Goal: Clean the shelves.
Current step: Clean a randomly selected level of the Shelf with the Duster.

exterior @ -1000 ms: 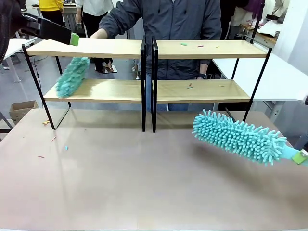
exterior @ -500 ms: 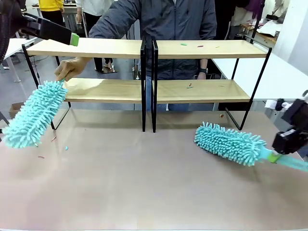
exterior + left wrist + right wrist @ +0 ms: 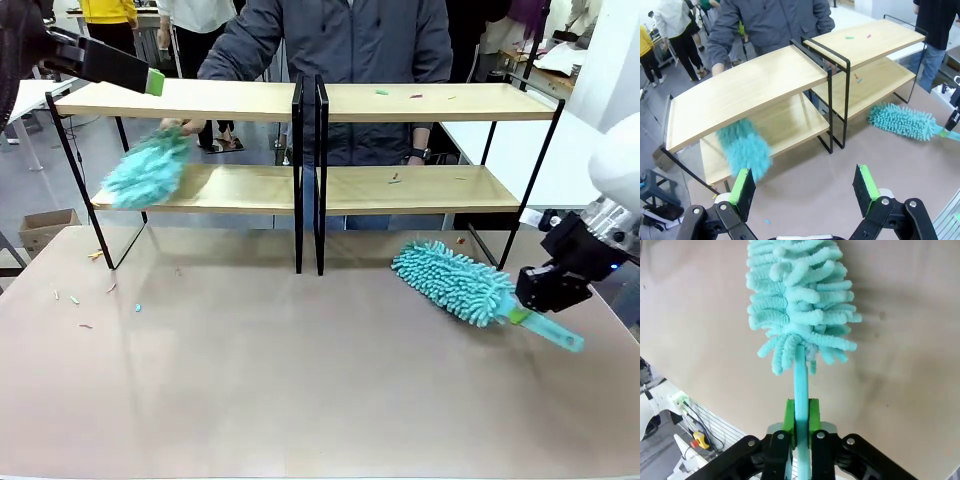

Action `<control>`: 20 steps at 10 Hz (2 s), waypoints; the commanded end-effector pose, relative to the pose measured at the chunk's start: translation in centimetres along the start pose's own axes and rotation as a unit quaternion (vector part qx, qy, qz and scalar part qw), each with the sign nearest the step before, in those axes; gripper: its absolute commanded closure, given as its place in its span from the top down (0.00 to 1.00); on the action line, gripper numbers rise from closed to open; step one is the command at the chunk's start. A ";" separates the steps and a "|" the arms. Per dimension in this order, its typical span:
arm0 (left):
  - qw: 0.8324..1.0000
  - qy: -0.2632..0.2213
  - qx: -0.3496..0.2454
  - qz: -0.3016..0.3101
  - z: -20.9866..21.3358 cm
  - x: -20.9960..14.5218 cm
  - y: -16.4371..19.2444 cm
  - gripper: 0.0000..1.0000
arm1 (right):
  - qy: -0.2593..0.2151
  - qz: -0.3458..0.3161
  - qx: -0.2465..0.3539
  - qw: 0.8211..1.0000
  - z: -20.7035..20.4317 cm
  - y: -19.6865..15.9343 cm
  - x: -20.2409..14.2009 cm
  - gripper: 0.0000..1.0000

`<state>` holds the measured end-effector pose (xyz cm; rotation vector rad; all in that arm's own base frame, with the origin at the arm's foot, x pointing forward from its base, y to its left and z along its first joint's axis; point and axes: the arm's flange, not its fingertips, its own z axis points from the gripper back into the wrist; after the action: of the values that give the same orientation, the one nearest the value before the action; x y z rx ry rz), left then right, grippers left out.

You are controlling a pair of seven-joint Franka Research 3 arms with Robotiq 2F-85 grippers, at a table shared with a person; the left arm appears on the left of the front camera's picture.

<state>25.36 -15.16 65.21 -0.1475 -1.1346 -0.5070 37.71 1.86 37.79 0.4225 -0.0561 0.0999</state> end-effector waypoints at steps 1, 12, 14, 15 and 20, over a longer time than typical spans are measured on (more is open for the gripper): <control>1.000 -0.003 0.001 0.000 0.0 -0.3 0.0 1.00 | 0.017 0.008 -0.014 1.000 0.3 -0.6 -0.5 0.12; 1.000 -0.003 0.001 0.000 0.0 -0.3 0.0 1.00 | -0.101 -0.041 -0.010 0.994 -2.6 -1.1 5.9 0.12; 1.000 -0.003 0.001 0.000 0.0 -0.3 0.0 1.00 | -0.117 -0.087 -0.049 0.988 -2.6 -1.5 6.1 0.12; 1.000 -0.003 0.001 0.000 0.0 -0.3 0.0 1.00 | -0.131 -0.127 -0.075 0.980 -2.4 -1.2 5.7 0.12; 1.000 -0.003 0.001 0.000 0.0 -0.3 0.0 1.00 | -0.152 -0.179 -0.152 0.960 -3.3 1.4 3.8 0.12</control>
<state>25.35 -15.16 65.22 -0.1475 -1.1347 -0.5070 43.48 4.06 35.12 0.1866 -0.3030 -0.2945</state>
